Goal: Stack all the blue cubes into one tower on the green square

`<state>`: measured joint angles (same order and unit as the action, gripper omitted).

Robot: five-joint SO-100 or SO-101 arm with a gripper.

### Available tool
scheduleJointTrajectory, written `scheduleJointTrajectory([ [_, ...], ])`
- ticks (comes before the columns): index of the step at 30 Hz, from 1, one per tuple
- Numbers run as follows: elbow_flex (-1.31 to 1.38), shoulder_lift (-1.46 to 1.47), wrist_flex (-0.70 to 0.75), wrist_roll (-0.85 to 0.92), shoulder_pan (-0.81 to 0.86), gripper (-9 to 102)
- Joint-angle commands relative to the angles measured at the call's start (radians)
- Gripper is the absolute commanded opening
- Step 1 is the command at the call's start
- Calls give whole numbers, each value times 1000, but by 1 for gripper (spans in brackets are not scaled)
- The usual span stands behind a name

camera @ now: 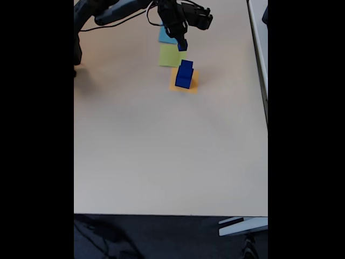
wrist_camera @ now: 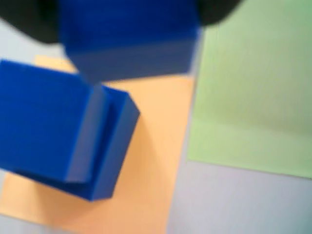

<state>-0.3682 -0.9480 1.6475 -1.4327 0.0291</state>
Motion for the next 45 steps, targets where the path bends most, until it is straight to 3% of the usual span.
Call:
scheduleJointTrajectory([
  [1,72,0,9,-61,-32,0],
  [26,41,179,-123,-347,-196,0],
  [32,-126,126,-213,-347,-199,0],
  [36,-379,-5,-370,-322,-187,0],
  [45,-436,-44,-374,-321,-183,0],
])
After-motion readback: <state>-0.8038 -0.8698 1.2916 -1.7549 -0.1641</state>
